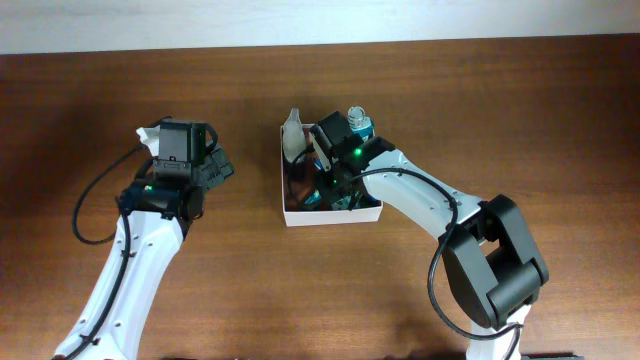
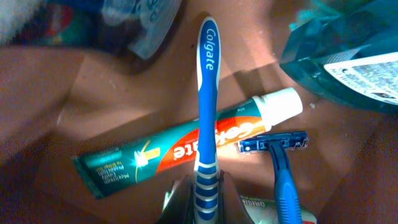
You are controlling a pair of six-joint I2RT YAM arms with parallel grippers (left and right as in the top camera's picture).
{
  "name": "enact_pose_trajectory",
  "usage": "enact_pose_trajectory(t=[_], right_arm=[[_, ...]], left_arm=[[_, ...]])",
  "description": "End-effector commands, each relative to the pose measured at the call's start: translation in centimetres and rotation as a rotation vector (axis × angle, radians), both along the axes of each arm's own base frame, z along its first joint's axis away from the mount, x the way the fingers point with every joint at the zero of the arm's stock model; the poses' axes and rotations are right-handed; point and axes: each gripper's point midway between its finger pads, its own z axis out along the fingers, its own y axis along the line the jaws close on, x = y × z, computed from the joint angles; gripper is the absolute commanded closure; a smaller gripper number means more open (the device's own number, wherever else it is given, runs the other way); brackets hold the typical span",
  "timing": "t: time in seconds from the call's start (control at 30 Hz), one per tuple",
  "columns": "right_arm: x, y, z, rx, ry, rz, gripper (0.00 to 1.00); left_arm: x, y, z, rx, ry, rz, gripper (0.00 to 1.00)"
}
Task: Pack container
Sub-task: 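Lower the toothbrush into the box and open the right gripper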
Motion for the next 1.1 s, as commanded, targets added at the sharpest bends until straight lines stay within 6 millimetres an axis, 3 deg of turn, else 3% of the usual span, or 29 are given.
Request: enact_pose_trajectory(t=[0.0,0.47,0.77,1.07], right_arm=[[-1.0,-0.2,-0.5,-0.04,0.024,0.073,0.96],[0.2,0.4,1.3,-0.026,-0.021,0.088,0.96],[2.3,1.3,2.2,0.024,-0.106,0.076,0.96],[2.5,1.3,2.2,0.026,-0.111,0.075,0.96]], left_arm=[[0.1,0.4,0.8,0.016,-0.022,0.006,0.01],[0.1,0.4,0.8,0.016,-0.022,0.006,0.01],[0.1,0.4,0.8,0.017,-0.022,0.006,0.01],[0.1,0.4,0.8,0.016,-0.022,0.006,0.01]])
